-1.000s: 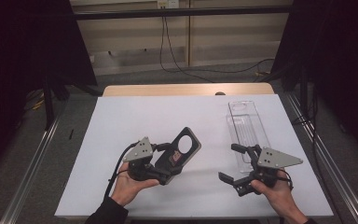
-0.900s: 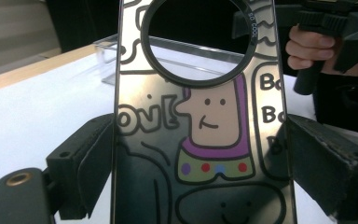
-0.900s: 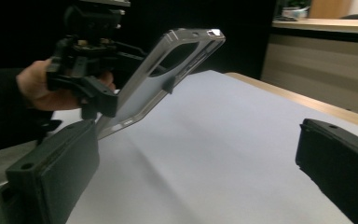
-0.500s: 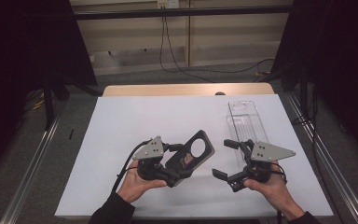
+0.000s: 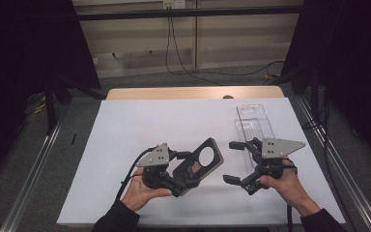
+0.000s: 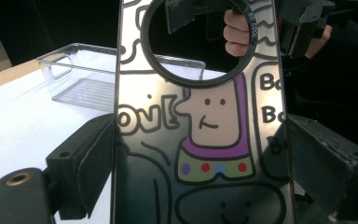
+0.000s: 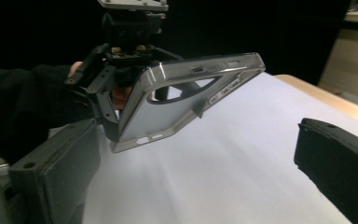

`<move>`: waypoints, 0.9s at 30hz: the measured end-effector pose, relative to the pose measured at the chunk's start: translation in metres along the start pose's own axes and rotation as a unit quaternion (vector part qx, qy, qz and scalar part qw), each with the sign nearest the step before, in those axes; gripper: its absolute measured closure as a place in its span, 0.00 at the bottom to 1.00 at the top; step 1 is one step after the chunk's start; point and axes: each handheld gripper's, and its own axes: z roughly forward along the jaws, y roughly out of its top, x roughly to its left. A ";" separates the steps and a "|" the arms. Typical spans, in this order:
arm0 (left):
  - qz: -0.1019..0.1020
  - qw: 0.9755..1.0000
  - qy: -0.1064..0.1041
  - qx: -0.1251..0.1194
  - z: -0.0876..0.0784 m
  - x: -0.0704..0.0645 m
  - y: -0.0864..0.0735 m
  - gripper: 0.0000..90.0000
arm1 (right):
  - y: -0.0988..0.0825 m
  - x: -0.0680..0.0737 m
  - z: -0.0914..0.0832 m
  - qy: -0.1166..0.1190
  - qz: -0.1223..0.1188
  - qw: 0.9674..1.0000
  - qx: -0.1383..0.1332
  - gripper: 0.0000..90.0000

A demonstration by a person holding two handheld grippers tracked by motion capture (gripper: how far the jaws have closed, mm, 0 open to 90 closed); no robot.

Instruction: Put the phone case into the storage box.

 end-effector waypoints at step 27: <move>-0.002 0.999 -0.037 0.022 0.012 -0.004 -0.003 0.14 | 0.008 -0.019 0.024 0.096 -0.023 0.992 0.076 0.00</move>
